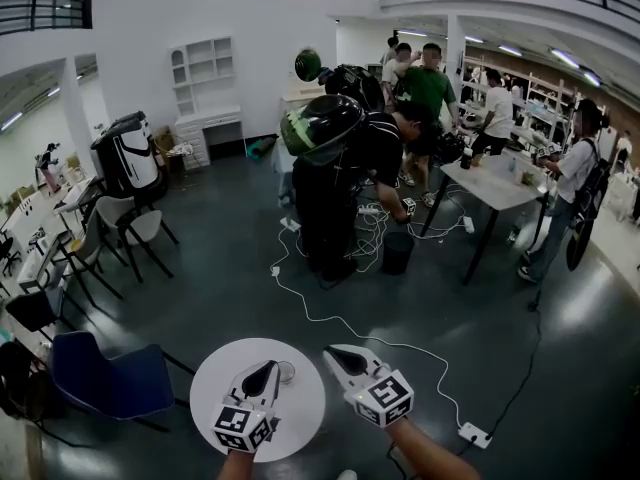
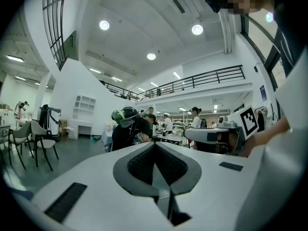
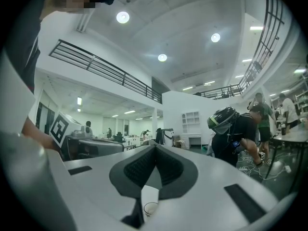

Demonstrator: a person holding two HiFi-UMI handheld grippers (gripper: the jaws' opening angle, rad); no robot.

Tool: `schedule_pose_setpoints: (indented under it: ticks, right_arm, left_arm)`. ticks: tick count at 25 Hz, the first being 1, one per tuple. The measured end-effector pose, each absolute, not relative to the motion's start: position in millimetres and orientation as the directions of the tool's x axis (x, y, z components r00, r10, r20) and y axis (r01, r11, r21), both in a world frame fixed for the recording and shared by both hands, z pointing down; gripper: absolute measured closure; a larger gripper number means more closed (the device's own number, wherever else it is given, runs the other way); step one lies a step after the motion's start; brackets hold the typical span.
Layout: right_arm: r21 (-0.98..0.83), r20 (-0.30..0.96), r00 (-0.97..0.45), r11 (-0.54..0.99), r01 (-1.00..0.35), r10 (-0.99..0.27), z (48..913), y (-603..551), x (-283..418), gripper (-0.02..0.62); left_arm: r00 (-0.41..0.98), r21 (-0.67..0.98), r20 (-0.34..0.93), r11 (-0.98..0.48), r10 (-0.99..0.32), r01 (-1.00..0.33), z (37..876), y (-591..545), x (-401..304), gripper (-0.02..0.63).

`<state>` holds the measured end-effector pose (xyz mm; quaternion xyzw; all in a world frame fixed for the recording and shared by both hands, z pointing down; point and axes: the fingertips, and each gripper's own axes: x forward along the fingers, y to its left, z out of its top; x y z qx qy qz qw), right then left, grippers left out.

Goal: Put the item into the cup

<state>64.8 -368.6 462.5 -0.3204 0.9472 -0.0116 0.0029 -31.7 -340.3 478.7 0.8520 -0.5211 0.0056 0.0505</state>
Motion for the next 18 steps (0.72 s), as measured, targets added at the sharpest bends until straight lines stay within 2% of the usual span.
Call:
schedule_pose_setpoints:
  ticks: [18]
  right_arm:
    - [-0.02, -0.019, -0.77, 0.77, -0.638, -0.638, 438.0, -298.3, 19.3, 0.578]
  left_arm:
    - [0.488, 0.061, 0.002, -0.487, -0.873, -0.871, 441.2, -263.2, -78.2, 0.591]
